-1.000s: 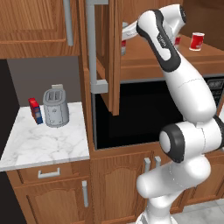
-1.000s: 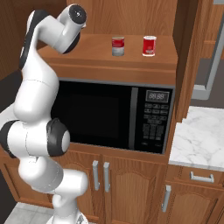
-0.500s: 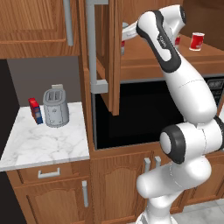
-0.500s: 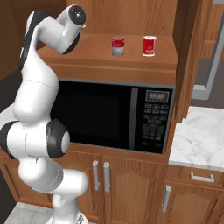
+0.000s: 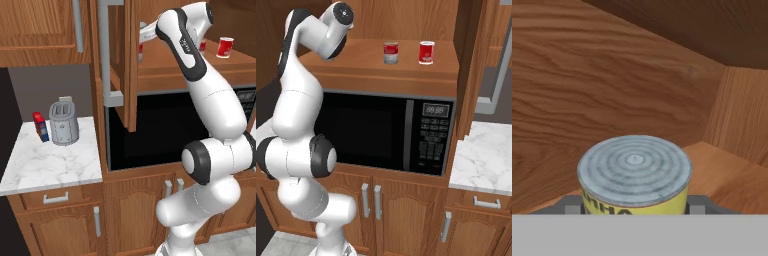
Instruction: Stack two cans on top of the other two cans in the cabinet.
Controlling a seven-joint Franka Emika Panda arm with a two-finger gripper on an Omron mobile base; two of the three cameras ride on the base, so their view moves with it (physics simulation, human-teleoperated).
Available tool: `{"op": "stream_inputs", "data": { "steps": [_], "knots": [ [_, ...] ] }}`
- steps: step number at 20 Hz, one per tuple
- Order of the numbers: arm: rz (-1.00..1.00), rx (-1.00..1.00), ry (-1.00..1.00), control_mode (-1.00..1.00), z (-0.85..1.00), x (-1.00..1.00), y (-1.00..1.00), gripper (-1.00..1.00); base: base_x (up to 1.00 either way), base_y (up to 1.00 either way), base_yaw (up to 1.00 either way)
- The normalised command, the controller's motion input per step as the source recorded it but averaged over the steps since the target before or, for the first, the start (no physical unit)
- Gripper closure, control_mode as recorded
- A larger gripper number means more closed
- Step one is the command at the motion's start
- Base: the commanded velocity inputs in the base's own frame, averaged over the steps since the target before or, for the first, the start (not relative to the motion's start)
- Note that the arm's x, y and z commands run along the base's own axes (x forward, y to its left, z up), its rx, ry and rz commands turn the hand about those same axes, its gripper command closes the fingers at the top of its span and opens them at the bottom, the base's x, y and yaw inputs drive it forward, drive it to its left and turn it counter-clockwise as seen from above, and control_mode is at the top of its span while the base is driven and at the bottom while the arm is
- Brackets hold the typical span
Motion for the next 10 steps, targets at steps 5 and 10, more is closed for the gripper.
{"op": "stream_inputs", "data": {
  "steps": [5,10],
  "knots": [
    [0.00,0.00,0.04,-1.00,0.01,0.04,0.02,1.00,0.00,0.00,0.00],
    [0.00,0.00,0.06,-1.00,-0.03,0.01,0.00,1.00,0.00,0.00,0.00]
  ]
}}
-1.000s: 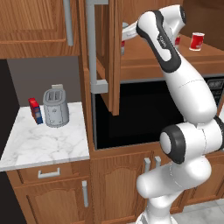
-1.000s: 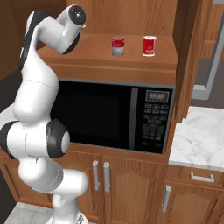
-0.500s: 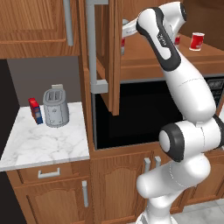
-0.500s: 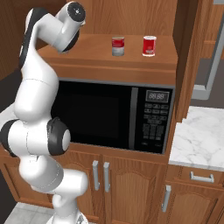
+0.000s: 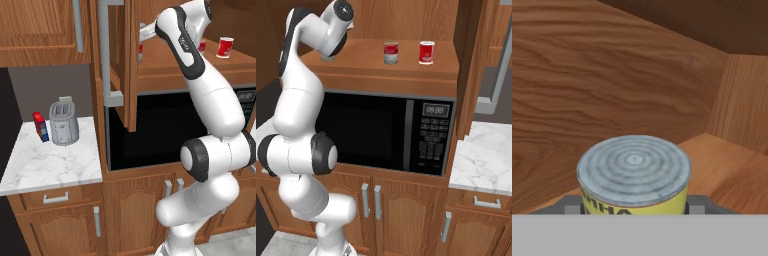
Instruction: Stack two cans on top of the other two cans in the cabinet.
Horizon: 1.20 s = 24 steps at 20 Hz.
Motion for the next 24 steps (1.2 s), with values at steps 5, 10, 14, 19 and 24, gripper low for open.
{"op": "stream_inputs", "data": {
  "steps": [5,10,14,19,24],
  "knots": [
    [0.00,0.00,0.03,-1.00,-0.05,0.00,0.00,1.00,0.00,0.00,0.00],
    [0.00,0.00,0.00,-1.00,-0.07,0.00,0.00,1.00,0.00,0.00,0.00],
    [0.00,0.00,0.00,-1.00,-0.11,0.00,0.00,1.00,0.00,0.00,0.00],
    [0.00,0.00,0.00,-1.00,-0.09,0.00,0.00,1.00,0.00,0.00,0.00],
    [0.00,0.00,0.00,-1.00,-0.05,0.00,0.00,1.00,0.00,0.00,0.00]
  ]
}}
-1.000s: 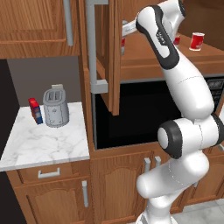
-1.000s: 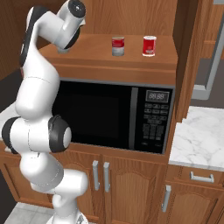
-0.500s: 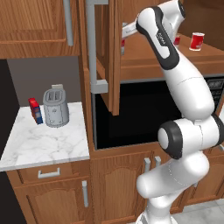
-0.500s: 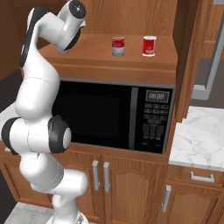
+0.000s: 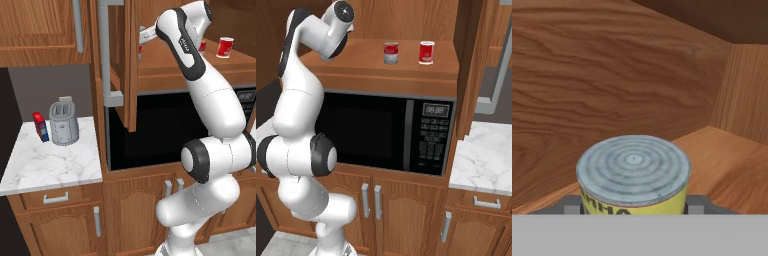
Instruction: Stack two cans on top of the other two cans in the cabinet.
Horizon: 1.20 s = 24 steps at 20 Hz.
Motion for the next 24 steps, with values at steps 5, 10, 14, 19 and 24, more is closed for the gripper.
{"op": "stream_inputs", "data": {
  "steps": [5,10,14,19,24],
  "knots": [
    [0.00,0.02,0.00,-1.00,0.00,0.01,0.00,1.00,0.00,0.00,0.00],
    [0.00,0.04,0.00,-1.00,0.06,0.02,0.05,1.00,0.00,0.00,0.00],
    [0.00,0.03,0.00,-1.00,0.03,0.04,0.09,1.00,0.00,0.00,0.00],
    [0.00,0.00,0.00,-1.00,0.00,0.08,0.04,1.00,0.00,0.00,0.00],
    [0.00,0.00,0.00,-1.00,0.00,0.04,-0.05,1.00,0.00,0.00,0.00]
  ]
}}
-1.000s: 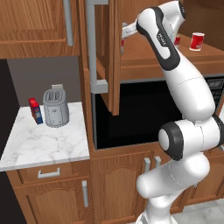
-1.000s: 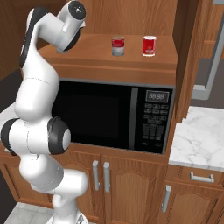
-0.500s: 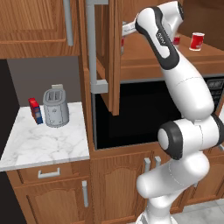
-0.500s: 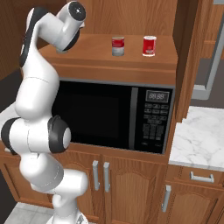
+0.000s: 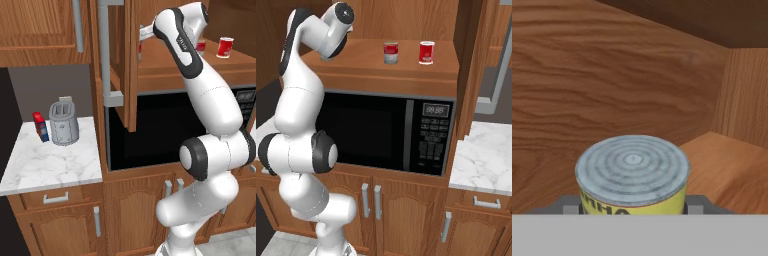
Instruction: Stack two cans on top of the other two cans in the cabinet.
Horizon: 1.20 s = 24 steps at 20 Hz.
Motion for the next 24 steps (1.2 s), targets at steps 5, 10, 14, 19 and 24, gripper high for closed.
{"op": "stream_inputs", "data": {
  "steps": [5,10,14,19,24],
  "knots": [
    [0.00,0.00,0.00,-1.00,0.00,0.00,-0.15,1.00,0.00,0.00,0.00],
    [0.00,0.00,0.00,-1.00,-0.03,0.00,-0.01,1.00,0.00,0.00,0.00],
    [0.00,0.00,0.00,-1.00,0.00,0.00,0.09,1.00,0.00,0.00,0.00],
    [0.00,0.00,0.00,-1.00,0.00,0.00,0.07,1.00,0.00,0.00,0.00],
    [0.00,0.00,0.00,-1.00,-0.04,0.04,0.01,1.00,0.00,0.00,0.00]
  ]
}}
